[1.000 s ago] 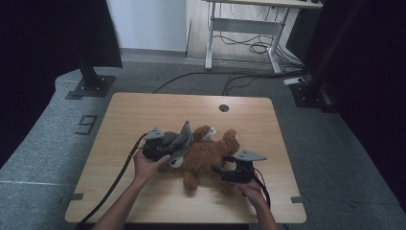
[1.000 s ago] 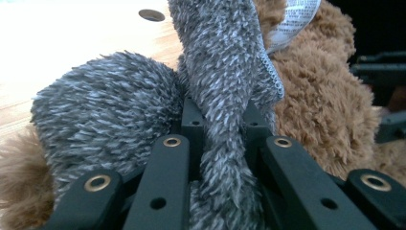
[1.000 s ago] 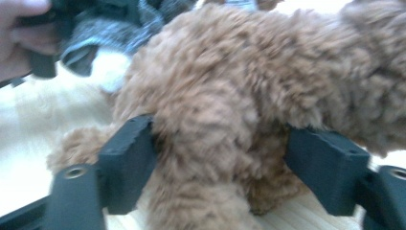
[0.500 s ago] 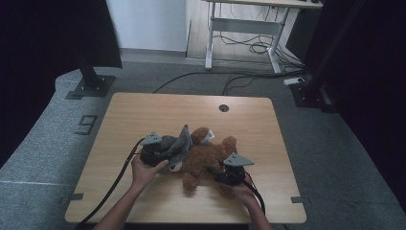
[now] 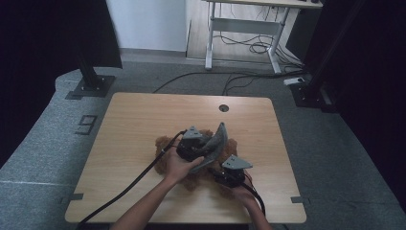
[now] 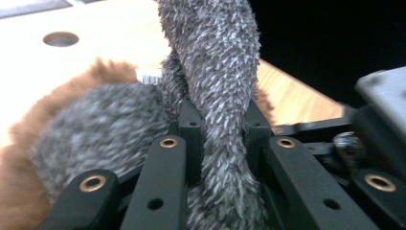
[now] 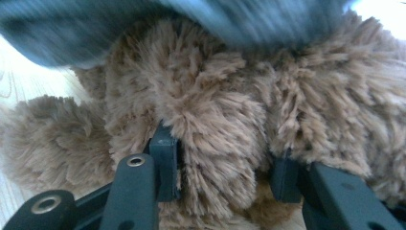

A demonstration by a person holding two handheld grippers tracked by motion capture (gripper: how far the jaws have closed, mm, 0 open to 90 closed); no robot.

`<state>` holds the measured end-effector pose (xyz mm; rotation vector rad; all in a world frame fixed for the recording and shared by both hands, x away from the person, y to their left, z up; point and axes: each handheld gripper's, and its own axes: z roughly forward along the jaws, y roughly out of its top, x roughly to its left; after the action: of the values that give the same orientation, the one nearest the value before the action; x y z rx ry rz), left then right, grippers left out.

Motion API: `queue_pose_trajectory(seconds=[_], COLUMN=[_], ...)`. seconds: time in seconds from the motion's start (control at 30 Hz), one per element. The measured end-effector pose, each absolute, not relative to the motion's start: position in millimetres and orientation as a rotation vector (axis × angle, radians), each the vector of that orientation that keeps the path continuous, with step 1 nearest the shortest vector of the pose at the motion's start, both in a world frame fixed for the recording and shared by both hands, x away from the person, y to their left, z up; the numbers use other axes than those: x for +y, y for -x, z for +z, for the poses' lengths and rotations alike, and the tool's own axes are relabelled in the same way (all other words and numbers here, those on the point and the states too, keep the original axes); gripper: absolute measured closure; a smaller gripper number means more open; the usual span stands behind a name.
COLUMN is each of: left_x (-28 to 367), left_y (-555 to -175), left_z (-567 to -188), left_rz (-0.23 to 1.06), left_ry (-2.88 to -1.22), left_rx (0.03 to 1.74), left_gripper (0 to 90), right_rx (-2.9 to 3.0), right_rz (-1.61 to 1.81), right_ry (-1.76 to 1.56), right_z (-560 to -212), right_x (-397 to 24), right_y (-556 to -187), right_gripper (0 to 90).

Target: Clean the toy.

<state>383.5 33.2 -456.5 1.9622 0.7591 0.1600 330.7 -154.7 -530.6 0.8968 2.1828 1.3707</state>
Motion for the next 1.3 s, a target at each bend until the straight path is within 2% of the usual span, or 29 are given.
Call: queue_pose_trajectory(seconds=[0.23, 0.43, 0.63, 0.9, 1.1, 1.3], left_x=[35.6, 75.5, 128.9, 178.3, 218.7, 234.2], left_y=[-378.9, -378.9, -380.2, -379.4, -393.1, -401.9], left_z=[-461.0, -468.9, -471.7, -467.6, -486.7, -513.1], left_rz=[0.234, 0.291, 0.244, 0.291, 0.266, 0.181], left_ry=[-1.989, -1.947, -1.874, -1.829, -1.793, -1.792], left_rx=[0.749, 0.818, 0.884, 0.968, 1.127, 1.208], left_gripper=[76.9, 77.0, 77.3, 77.1, 76.9, 77.0], right_rx=[2.182, 2.182, 2.189, 2.19, 2.19, 2.191], right_rz=[1.343, 1.356, 1.362, 1.367, 1.38, 1.381], right_ry=[-0.882, -0.889, -0.863, -0.861, -0.866, -0.866], right_z=[-531.7, -531.8, -531.9, -532.5, -533.0, -533.3], right_x=[-153.6, -155.2, -154.3, -155.5, -156.3, -157.0], right_y=[-330.2, -331.0, -329.6, -329.0, -329.5, -329.6], right_gripper=[55.7, 55.7, 56.0, 56.0, 56.0, 56.1])
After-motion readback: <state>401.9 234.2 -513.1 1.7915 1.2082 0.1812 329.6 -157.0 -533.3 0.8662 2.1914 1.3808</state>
